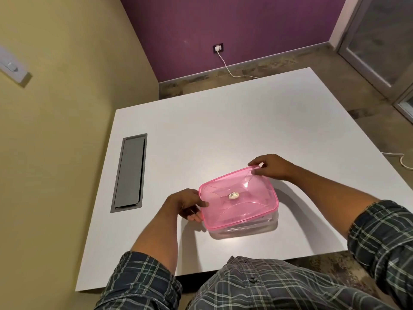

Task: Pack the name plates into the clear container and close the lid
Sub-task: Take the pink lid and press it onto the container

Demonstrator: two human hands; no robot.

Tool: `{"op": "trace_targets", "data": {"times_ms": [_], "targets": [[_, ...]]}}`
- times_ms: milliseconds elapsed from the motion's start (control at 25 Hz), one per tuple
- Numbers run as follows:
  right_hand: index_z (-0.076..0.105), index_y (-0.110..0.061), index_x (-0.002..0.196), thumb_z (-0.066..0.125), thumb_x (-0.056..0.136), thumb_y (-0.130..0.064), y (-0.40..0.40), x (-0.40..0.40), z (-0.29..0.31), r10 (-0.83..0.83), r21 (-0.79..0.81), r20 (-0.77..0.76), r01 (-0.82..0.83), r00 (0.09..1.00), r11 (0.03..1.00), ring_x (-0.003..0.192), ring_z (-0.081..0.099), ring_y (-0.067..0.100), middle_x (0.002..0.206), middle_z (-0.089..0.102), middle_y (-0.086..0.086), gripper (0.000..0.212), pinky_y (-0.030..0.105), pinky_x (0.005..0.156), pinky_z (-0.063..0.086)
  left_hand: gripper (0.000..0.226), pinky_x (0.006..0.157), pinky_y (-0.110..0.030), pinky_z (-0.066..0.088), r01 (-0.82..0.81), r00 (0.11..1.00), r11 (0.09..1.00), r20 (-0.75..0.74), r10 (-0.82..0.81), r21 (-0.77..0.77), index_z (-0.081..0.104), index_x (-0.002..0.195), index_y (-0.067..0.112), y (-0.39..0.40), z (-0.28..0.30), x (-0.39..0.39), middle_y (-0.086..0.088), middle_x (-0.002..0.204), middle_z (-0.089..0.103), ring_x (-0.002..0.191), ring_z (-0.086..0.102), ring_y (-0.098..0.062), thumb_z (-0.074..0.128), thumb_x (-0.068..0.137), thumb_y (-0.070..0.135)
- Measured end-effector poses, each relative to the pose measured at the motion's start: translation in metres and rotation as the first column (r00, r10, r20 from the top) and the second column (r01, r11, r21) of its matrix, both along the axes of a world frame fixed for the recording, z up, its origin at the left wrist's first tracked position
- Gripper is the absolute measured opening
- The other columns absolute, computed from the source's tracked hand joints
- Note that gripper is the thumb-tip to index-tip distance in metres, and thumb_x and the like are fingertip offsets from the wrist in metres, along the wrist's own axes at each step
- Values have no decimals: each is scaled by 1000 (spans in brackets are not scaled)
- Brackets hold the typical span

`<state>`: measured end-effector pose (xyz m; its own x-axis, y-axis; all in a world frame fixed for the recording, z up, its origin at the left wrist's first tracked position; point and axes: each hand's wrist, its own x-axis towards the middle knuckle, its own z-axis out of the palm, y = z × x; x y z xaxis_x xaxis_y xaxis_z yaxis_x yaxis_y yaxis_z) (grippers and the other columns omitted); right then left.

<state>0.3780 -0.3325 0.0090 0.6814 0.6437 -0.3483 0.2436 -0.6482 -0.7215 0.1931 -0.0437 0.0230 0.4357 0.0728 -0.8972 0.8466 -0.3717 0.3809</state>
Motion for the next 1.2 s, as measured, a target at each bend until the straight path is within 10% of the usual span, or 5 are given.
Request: {"op": "trace_targets", "data": {"times_ms": [360, 640, 920, 1200], "targets": [[69, -36, 111, 74, 78, -55, -10, -14, -4, 81, -115, 213, -57, 974, 992, 81, 57, -1, 106, 66, -19, 39, 27, 75, 47, 32, 48, -23, 54, 133, 991, 981, -2, -134, 141, 61, 113, 9, -5, -2, 9, -14, 68, 75, 55, 73, -21, 74, 87, 23], [71, -20, 113, 74, 85, -40, -13, -15, -12, 61, -185, 212, -22, 975, 982, 88, 57, 12, 109, 66, -2, 35, 30, 79, 45, 42, 49, -26, 59, 191, 978, 958, 41, -205, 215, 64, 116, -9, -9, -5, 17, -14, 66, 71, 48, 69, -16, 78, 85, 17], [78, -15, 98, 84, 77, -28, -9, -4, -16, -64, -168, 25, 67, 998, 984, 78, 66, 14, 83, 72, -3, 26, 23, 65, 47, 65, 62, -42, 63, 161, 943, 954, 246, -225, 254, 50, 124, 13, -15, 5, 16, -16, 106, 64, 69, 73, -35, 86, 70, 3], [81, -11, 90, 91, 68, -23, -5, 11, -16, -115, -174, -125, 92, 985, 980, 50, 65, 5, 67, 74, 1, 27, 14, 49, 48, 153, 86, -35, 52, 636, 645, 487, -67, -761, 598, 2, 156, 5, -24, 2, 20, -14, 129, 58, 116, 60, -32, 94, 46, 56]]}}
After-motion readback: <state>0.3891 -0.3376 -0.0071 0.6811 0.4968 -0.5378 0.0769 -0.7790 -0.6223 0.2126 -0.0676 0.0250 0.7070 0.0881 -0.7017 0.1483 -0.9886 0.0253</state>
